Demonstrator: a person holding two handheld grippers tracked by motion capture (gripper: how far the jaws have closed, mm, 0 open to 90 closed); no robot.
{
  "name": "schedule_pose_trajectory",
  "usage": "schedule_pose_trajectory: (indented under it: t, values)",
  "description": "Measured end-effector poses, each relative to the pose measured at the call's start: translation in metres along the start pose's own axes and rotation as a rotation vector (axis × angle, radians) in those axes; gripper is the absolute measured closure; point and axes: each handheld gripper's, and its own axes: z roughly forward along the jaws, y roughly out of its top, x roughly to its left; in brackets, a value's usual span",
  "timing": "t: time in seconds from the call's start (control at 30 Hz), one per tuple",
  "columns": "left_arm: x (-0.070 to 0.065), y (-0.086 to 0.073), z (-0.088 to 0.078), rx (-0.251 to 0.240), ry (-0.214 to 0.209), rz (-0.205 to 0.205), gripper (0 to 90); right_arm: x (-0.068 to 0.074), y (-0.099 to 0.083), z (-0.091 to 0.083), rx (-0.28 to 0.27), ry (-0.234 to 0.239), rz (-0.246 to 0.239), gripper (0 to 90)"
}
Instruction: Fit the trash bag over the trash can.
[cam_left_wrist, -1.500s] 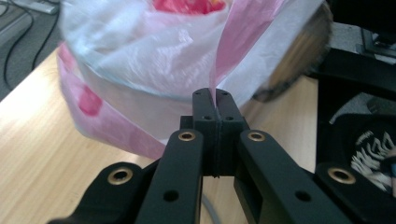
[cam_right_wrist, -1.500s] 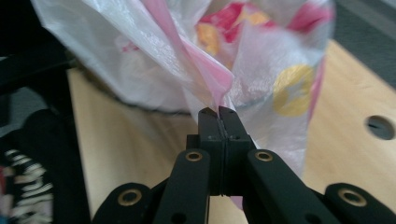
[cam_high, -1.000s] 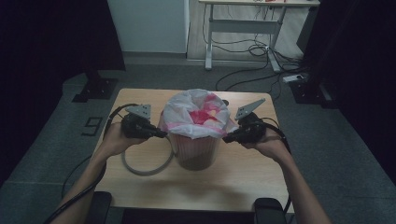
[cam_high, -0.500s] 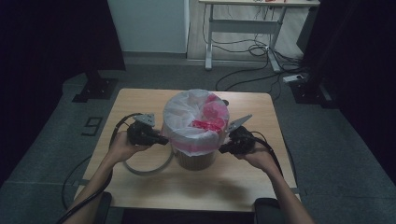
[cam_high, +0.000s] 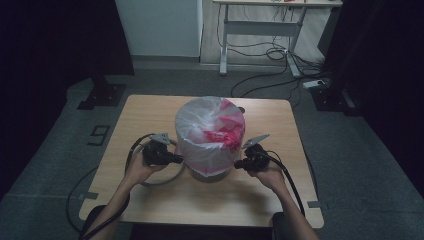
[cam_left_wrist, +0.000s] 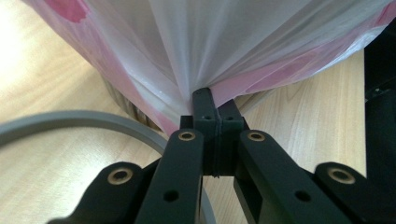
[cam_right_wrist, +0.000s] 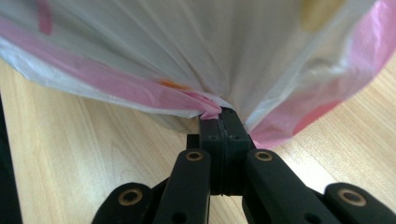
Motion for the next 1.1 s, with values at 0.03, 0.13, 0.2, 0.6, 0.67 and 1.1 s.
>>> schedule_pose_trajectory:
  t: [0.03,0.13,0.2,0.6,0.67,1.1]
  values:
    - [0.000,-0.003,0.004,0.008,0.002,-0.004,89.1,-0.003,-0.004,0.006,0.016,-0.008,0.013,88.7]
    - [-0.001,-0.006,0.005,0.010,0.010,-0.009,86.3,-0.003,-0.007,0.012,0.032,0.000,0.022,88.3]
    - [-0.004,-0.006,0.001,0.006,0.022,-0.010,73.0,-0.002,-0.007,0.011,0.033,-0.001,0.021,87.4]
    - [-0.015,-0.030,-0.041,-0.108,0.212,-0.020,16.6,0.004,-0.015,-0.013,-0.006,0.001,-0.021,37.3]
    - [-0.010,-0.040,-0.038,-0.108,0.237,-0.051,13.3,0.006,-0.018,-0.018,-0.013,-0.001,-0.025,34.2]
    - [0.020,-0.089,-0.002,-0.025,0.415,-0.165,0.0,0.017,-0.010,-0.067,-0.115,-0.037,-0.003,26.4]
